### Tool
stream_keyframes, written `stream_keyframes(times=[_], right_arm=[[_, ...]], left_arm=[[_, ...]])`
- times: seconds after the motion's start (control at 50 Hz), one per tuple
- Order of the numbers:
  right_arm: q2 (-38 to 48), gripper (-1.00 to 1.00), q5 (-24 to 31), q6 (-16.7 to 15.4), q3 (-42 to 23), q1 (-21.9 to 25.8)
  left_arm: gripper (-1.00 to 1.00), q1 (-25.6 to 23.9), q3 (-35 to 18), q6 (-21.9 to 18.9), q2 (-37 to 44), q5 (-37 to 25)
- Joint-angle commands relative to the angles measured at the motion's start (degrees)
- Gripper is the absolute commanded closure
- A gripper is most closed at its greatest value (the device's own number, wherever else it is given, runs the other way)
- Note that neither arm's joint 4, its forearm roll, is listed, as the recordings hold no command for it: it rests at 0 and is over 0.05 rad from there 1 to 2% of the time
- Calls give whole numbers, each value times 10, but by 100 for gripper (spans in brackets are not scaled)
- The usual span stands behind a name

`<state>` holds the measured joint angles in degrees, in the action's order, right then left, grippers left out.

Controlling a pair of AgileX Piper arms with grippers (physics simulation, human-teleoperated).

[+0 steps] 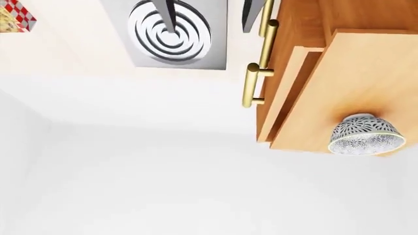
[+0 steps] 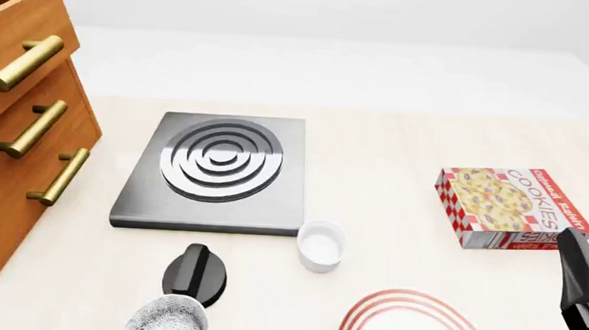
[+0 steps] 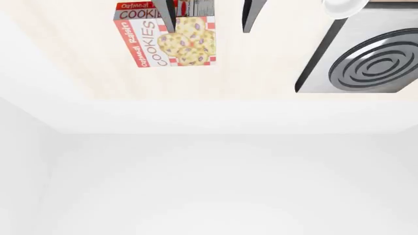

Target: Pick the akita bowl on the wooden cabinet and place it on the plate.

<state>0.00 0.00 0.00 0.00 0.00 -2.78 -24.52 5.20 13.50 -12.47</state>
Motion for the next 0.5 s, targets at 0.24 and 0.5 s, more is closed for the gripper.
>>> stream_keyframes(times=[0.24, 0.5], right_arm=[[0, -100, 0, 0, 0, 0], [0, -100, 0, 0, 0, 0]], left_arm=[[-100, 9, -77, 17, 50, -15], [-100, 14, -135, 25, 93, -23]])
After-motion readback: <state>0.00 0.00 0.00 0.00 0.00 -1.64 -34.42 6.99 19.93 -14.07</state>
